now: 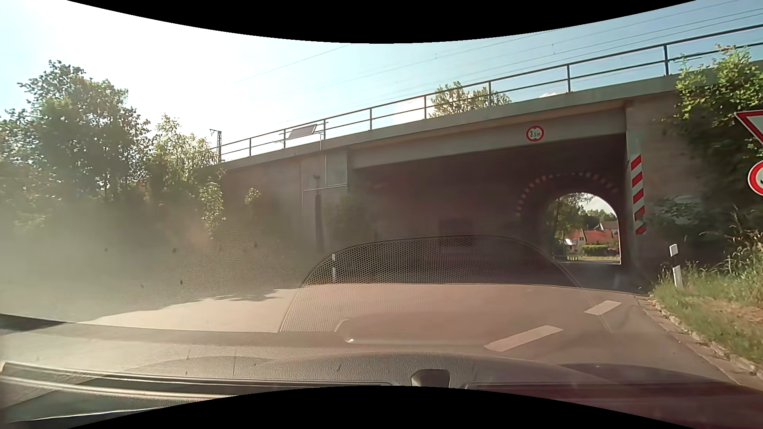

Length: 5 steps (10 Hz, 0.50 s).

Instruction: Follow the waypoints while adhering to traffic rules and regulations

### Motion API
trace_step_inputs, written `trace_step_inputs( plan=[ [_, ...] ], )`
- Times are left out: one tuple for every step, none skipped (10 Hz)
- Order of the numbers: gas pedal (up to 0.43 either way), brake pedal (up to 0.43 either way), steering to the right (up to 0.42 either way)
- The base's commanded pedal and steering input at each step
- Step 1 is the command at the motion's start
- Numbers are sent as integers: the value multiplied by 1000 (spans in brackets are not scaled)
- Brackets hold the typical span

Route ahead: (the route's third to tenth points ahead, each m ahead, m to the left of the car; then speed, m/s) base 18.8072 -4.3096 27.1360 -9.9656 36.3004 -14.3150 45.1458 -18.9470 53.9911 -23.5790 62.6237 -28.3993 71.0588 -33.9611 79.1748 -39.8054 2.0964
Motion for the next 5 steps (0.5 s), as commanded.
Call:
trace_step_inputs(
  plan=[
    [118, 6, 197],
    [110, 12, 207],
    [87, 6, 216],
    [87, 6, 220],
    [98, 6, 221]
  ],
)
